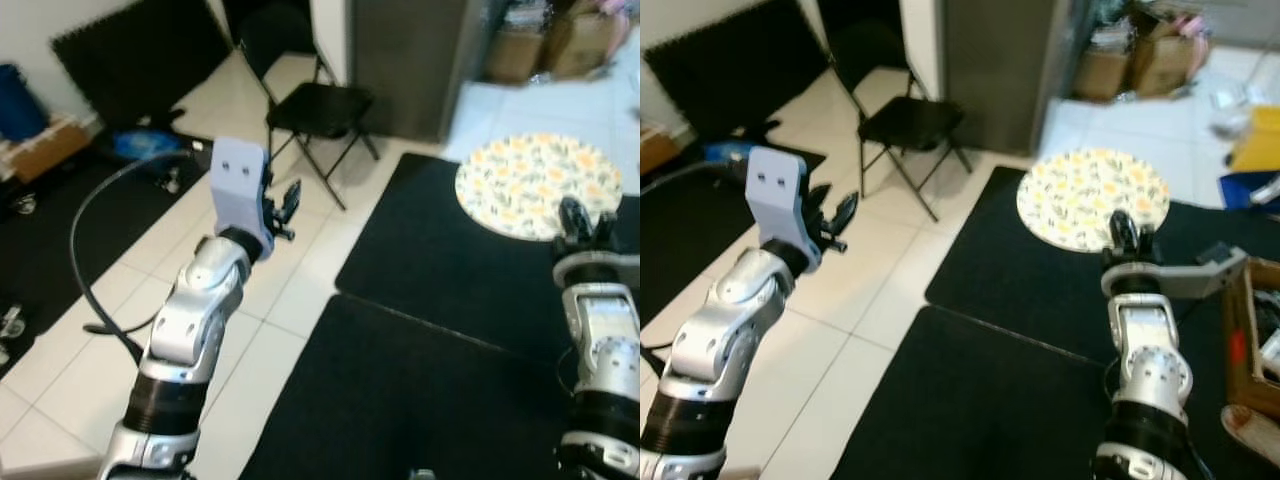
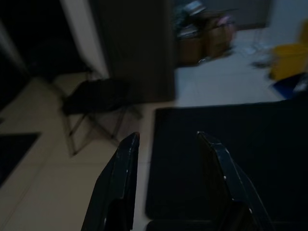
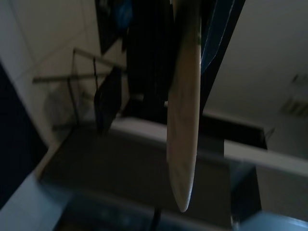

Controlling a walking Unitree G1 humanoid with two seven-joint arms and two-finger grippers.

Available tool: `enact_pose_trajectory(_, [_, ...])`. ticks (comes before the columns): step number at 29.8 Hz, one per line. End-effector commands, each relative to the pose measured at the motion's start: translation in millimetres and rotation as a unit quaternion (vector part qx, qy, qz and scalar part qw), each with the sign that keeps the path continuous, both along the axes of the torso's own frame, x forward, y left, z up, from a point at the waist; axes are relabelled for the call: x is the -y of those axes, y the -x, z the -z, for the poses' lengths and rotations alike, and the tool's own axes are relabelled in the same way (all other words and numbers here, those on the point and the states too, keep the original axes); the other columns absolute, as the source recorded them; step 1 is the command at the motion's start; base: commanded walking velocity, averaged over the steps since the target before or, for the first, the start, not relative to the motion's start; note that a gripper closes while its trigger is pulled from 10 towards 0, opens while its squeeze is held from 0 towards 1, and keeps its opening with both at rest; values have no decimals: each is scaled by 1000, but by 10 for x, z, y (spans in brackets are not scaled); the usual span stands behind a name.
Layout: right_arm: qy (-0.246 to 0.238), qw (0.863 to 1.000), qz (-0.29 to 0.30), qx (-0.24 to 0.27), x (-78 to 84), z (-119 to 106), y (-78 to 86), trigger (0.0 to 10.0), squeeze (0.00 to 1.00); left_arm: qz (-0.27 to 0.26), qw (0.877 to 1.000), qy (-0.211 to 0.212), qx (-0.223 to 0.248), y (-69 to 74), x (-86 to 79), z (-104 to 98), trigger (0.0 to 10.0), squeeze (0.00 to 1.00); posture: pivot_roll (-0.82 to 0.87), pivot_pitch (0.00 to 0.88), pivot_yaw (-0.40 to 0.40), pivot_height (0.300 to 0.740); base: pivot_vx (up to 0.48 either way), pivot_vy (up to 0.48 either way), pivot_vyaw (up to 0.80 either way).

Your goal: Restocking fridge

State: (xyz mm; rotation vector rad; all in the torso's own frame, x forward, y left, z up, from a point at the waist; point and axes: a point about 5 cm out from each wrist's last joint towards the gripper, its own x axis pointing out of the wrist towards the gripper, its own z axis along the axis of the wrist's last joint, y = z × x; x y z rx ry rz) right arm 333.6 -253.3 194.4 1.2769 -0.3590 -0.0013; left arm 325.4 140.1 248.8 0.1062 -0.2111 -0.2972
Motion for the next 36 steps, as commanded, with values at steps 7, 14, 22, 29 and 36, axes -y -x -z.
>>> enact_pose_trajectory(7, [3, 1000, -2, 6, -24, -21, -1, 10000, 0, -6, 1000, -3, -7, 3, -29, 44, 10000, 0, -1, 162, 49, 737, 0, 0, -763])
enact_pose_trajectory(14, [3, 1000, -4, 6, -32, -18, -7, 10000, 0, -10, 1000, -3, -9, 6, -49, 65, 10000, 0, -1, 162, 48, 737, 0, 0, -763])
enact_pose_trajectory(22, [10, 1000, -5, 4, -38, -16, -12, 10000, 0, -14, 1000, -2, -10, 10, -57, 75, 10000, 0, -1, 163, 45, 737, 0, 0, -770])
enact_pose_trajectory(29, [136, 990, -37, -30, -218, 156, -6, 10000, 0, -13, 1000, -7, -19, 36, -68, 143, 10000, 0, -3, 164, 42, 737, 0, 0, 0])
enact_pose_trajectory(36, [259, 961, -44, -91, -368, 481, 37, 10000, 0, -41, 998, 8, -52, 93, -194, 325, 10000, 0, 0, 164, 42, 737, 0, 0, 0])
